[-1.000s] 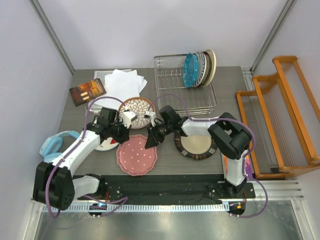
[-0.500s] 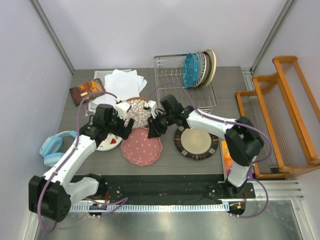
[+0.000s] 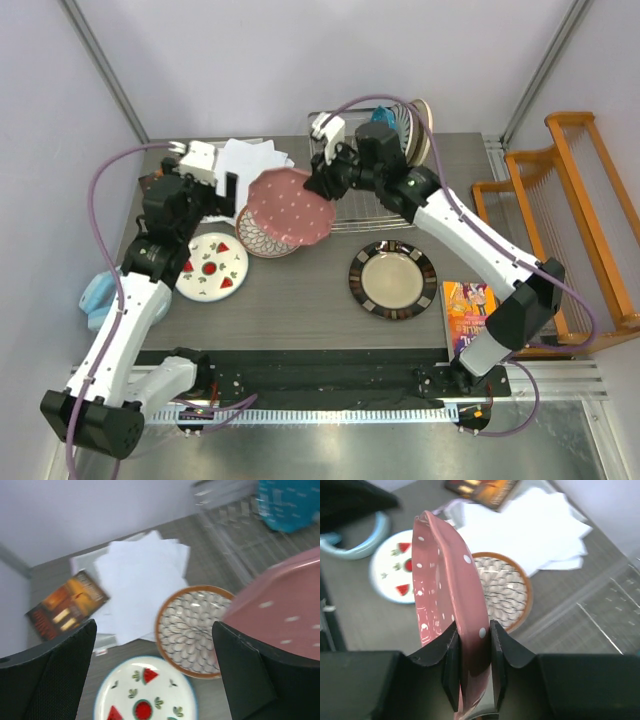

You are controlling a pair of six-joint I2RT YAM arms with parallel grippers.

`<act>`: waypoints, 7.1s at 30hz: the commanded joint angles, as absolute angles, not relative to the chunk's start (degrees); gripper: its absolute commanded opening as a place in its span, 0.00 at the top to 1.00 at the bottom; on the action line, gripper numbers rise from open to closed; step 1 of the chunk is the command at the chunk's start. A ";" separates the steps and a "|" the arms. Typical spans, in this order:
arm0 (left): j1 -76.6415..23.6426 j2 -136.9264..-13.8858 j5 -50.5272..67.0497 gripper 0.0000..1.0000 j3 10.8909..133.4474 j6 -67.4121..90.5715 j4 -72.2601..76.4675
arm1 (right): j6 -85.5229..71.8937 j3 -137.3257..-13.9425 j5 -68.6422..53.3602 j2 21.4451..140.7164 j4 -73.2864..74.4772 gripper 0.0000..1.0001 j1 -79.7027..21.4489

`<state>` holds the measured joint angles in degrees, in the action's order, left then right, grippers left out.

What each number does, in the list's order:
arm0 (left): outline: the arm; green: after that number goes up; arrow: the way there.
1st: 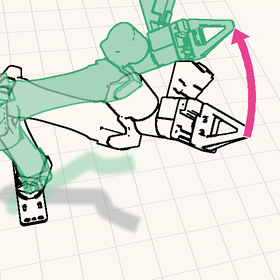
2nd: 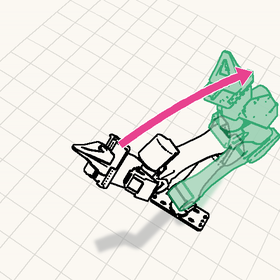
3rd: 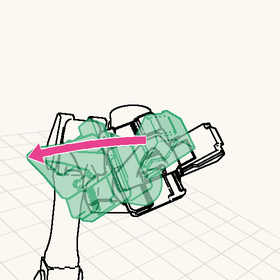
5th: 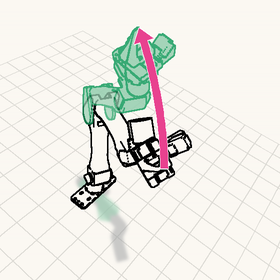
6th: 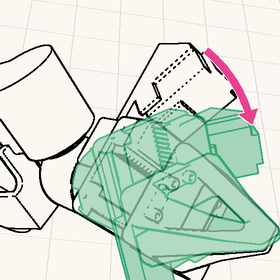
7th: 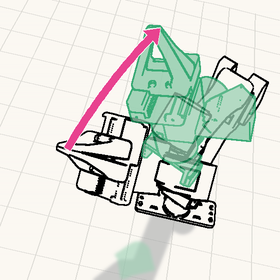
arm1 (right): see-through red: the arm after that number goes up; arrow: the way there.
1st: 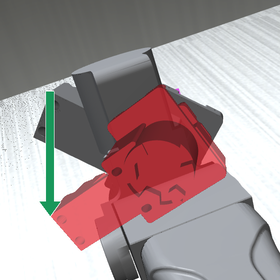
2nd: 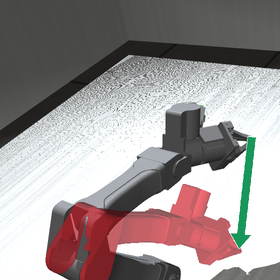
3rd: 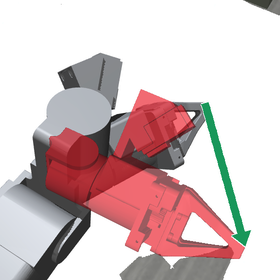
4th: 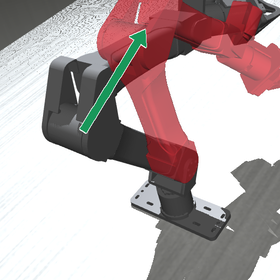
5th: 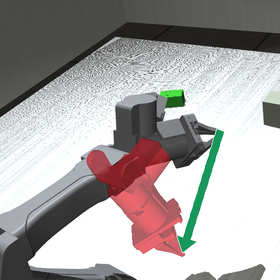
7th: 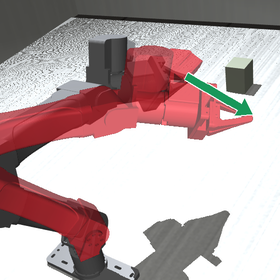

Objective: Load the plates into the dish rack

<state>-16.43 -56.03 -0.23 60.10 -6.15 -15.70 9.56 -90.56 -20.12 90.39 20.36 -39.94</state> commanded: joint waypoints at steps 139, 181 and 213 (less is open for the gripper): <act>-39.99 -103.90 27.60 0.74 42.90 52.38 27.96 | -17.84 -44.21 -14.94 55.63 33.05 0.06 -12.83; -46.41 -110.74 21.09 0.67 45.70 57.48 32.52 | -19.86 -37.97 -15.21 54.58 27.07 0.05 -11.25; -45.01 -114.37 21.44 1.00 54.33 62.84 28.57 | -19.42 -38.23 -13.36 53.70 27.77 0.04 -8.88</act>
<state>-45.95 -116.51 22.96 54.68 65.67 31.70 -19.44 -38.22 -14.02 54.35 29.10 -9.15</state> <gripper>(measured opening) 0.038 0.954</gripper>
